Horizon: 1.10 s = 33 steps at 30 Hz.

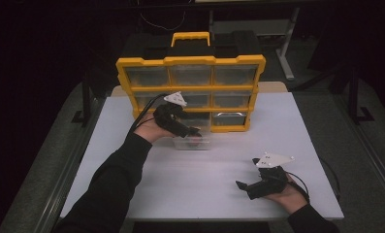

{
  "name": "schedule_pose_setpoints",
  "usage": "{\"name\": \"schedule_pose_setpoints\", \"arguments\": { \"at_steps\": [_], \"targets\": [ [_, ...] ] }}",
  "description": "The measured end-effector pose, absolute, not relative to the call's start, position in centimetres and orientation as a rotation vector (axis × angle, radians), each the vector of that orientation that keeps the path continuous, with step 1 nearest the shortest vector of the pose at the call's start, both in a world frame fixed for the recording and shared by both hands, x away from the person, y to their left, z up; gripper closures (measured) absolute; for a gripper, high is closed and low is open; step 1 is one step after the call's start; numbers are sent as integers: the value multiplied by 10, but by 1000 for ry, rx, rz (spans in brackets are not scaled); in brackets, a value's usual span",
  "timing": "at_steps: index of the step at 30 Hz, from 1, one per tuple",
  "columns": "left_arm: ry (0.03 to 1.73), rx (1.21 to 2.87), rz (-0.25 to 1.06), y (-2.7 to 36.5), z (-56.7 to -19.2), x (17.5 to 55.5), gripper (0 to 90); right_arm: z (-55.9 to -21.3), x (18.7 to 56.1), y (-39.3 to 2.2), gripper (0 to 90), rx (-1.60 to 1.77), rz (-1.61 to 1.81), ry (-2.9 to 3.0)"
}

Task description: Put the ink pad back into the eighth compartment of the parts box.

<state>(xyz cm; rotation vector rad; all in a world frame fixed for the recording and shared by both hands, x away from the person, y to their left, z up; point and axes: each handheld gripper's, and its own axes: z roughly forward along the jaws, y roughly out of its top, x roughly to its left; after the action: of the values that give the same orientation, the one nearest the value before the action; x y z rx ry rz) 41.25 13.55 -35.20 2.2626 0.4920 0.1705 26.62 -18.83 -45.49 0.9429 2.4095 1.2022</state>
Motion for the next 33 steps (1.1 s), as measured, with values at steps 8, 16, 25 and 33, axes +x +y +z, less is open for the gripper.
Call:
{"name": "schedule_pose_setpoints", "arguments": {
  "at_steps": [8, 16, 25, 33],
  "targets": [
    [502, 2233, 185, 149, -349, 401, 188, -454, 266, -188, 0, 942, 1200, 2405],
    [520, 2196, 200, 166, -352, 385, 152, -454, 265, -188, 0, 936, 1198, 2407],
    [564, 2158, 240, 187, -365, 366, 119, -455, 265, -187, 0, 938, 1196, 2411],
    [578, 2142, 250, 203, -381, 349, 89, -454, 264, -188, 0, 935, 1194, 2411]
  ]
}}
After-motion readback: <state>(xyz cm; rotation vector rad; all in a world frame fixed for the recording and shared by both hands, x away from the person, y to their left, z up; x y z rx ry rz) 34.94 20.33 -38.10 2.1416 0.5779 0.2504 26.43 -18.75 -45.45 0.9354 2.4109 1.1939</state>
